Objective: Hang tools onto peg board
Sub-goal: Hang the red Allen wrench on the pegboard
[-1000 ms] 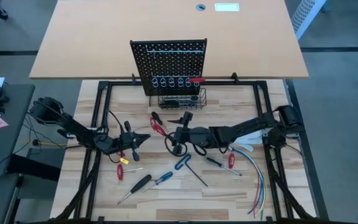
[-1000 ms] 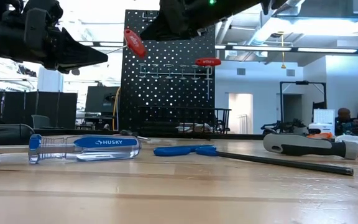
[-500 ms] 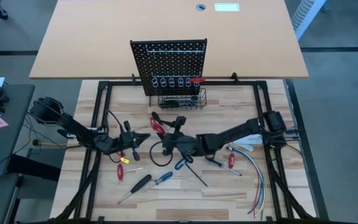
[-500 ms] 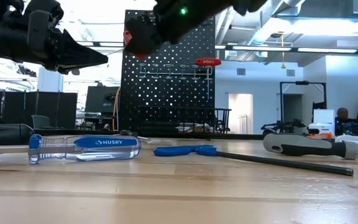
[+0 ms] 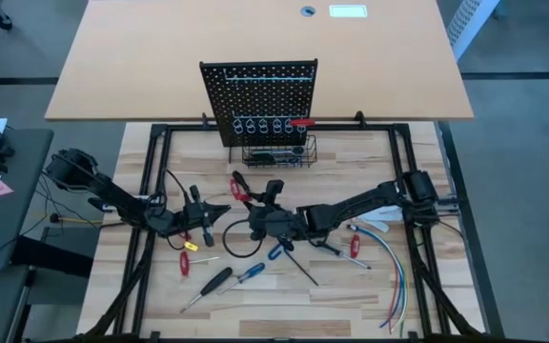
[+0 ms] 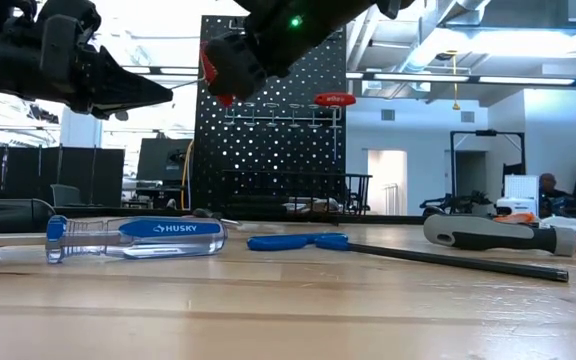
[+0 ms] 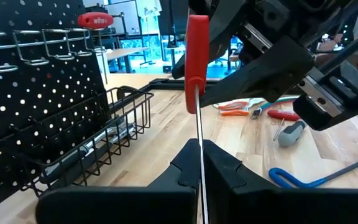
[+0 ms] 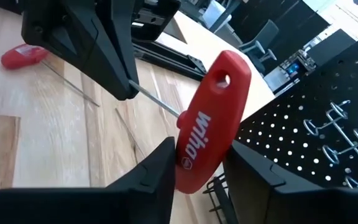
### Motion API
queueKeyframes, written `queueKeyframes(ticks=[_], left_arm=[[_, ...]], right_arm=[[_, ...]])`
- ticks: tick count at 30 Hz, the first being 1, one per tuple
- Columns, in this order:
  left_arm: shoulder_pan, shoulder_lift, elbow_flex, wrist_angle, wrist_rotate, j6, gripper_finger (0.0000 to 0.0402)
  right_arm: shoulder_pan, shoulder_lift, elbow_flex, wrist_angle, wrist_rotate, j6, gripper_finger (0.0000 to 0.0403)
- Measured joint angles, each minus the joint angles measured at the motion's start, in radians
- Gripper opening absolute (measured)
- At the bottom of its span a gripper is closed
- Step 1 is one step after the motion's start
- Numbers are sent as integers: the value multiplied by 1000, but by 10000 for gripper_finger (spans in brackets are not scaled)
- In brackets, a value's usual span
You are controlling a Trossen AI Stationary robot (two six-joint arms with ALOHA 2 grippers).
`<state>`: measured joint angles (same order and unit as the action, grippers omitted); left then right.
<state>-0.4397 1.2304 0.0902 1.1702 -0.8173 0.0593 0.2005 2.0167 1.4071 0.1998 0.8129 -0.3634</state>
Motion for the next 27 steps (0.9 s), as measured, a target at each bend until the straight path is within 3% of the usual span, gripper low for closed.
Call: queueKeyframes(ticks=[4,11,15,19,25,27], left_arm=[[0,0,0,0,0,0,0],[-1,0,0,7,-3,0,0],[0,0,0,5,-3,0,0],[-1,0,0,3,-3,0,0],[-1,0,0,-1,-2,0,0],[-1,0,0,-5,-2,-1,0]], right_arm=[[0,0,0,-3,-4,0,131],[-21,1,0,-10,-83,28,189],[-26,1,0,-6,-83,51,196],[-26,1,0,-7,-83,50,161],[-26,1,-1,-10,-81,47,74],[-26,1,-2,-20,-81,45,65]])
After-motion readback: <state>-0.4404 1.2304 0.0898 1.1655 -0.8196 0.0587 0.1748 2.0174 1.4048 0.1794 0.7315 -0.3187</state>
